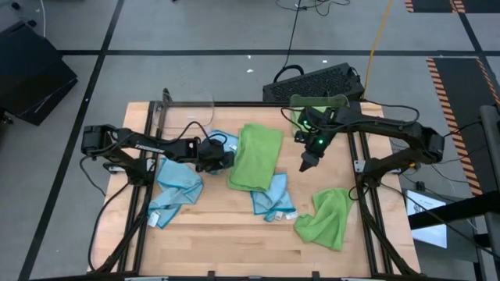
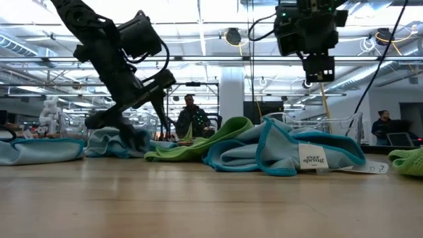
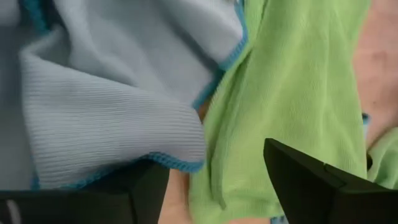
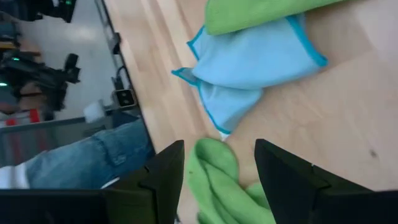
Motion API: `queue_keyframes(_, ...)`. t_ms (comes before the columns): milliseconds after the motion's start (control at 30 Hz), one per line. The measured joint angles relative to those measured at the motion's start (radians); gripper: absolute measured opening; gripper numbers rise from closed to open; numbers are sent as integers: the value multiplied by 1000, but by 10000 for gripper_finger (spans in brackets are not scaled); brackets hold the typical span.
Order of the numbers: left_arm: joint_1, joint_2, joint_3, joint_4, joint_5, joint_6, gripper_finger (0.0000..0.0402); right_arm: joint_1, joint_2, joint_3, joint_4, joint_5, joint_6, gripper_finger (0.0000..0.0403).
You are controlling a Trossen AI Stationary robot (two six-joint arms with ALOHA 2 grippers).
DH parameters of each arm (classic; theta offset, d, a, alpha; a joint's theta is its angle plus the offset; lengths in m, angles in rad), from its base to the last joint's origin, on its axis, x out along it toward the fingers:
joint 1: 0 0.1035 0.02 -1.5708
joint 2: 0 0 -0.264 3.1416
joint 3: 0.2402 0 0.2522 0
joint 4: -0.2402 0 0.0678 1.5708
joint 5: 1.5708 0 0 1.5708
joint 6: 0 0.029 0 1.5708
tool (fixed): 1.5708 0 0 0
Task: Sort microfiber towel by color & place in baskets
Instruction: Fold the left green towel
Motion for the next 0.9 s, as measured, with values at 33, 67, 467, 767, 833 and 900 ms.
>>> queue_keyframes(33,2,0,0,11,-3,-4,251,-3,-16,-11,1,1,0,190)
queue_keyframes(67,4,0,0,32,0,-8,246,-5,-30,-23,1,0,0,190)
queue_keyframes(467,-108,0,0,45,-37,-102,210,-46,-178,-172,-8,-3,72,190)
queue_keyframes(767,-141,42,0,66,-52,-130,207,-85,-176,-185,90,-4,122,190)
queue_keyframes(833,-144,64,-1,107,-44,-147,207,-92,-177,-185,120,-6,147,190)
queue_keyframes(900,-148,82,1,144,-42,-150,207,-99,-177,-185,128,-6,158,190)
